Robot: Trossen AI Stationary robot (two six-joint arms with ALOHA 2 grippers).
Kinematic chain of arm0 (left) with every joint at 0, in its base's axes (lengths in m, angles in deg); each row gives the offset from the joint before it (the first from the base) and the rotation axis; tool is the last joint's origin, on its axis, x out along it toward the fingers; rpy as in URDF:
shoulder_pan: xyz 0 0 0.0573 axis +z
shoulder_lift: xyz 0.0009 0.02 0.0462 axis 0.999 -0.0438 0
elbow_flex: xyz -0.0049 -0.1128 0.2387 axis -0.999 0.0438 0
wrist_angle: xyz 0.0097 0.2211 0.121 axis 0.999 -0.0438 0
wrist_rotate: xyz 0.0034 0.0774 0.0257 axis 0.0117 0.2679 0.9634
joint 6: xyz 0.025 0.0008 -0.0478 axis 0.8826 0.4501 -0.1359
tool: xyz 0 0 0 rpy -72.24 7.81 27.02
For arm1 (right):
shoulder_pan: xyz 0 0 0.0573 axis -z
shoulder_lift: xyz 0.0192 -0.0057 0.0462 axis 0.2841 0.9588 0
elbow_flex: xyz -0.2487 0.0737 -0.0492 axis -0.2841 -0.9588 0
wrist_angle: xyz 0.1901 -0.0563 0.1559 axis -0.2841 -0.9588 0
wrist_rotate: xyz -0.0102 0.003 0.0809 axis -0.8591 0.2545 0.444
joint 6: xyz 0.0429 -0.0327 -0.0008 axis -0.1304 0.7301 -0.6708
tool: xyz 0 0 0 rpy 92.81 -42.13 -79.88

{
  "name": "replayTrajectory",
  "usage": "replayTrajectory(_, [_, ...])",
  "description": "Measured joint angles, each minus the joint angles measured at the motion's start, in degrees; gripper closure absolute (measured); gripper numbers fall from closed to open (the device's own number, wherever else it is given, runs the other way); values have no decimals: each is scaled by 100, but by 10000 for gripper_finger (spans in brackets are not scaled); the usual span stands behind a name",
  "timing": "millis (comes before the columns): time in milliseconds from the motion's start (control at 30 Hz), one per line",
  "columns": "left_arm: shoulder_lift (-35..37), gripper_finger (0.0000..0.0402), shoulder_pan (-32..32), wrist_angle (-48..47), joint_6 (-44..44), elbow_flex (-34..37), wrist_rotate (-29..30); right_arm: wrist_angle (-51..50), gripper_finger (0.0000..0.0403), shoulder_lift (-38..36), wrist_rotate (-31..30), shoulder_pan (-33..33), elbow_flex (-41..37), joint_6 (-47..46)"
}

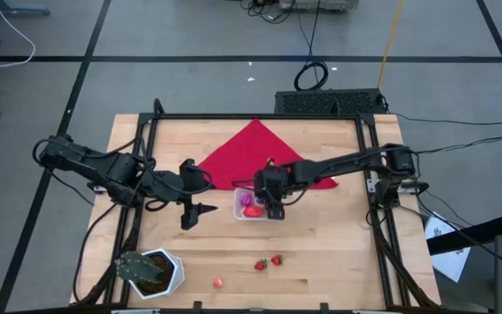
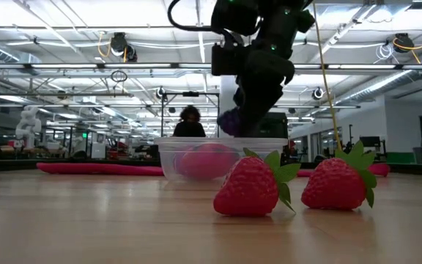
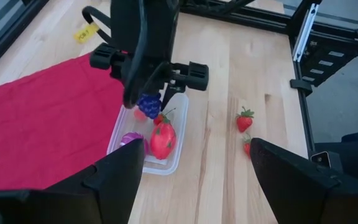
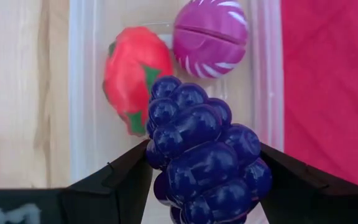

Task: Pick and placing Produce into tupperware
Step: Put the violet grape in the transparent bin

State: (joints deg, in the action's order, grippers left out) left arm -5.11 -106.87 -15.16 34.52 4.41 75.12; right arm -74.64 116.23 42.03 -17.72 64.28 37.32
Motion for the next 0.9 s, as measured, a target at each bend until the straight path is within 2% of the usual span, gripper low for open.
replayTrajectory(167, [0, 105, 0, -98, 6, 0, 0, 38, 165, 126, 272, -78, 2, -2])
replayTrajectory(900, [0, 105, 0, -99, -4, 0, 102, 99, 165, 202, 260, -26, -23, -2])
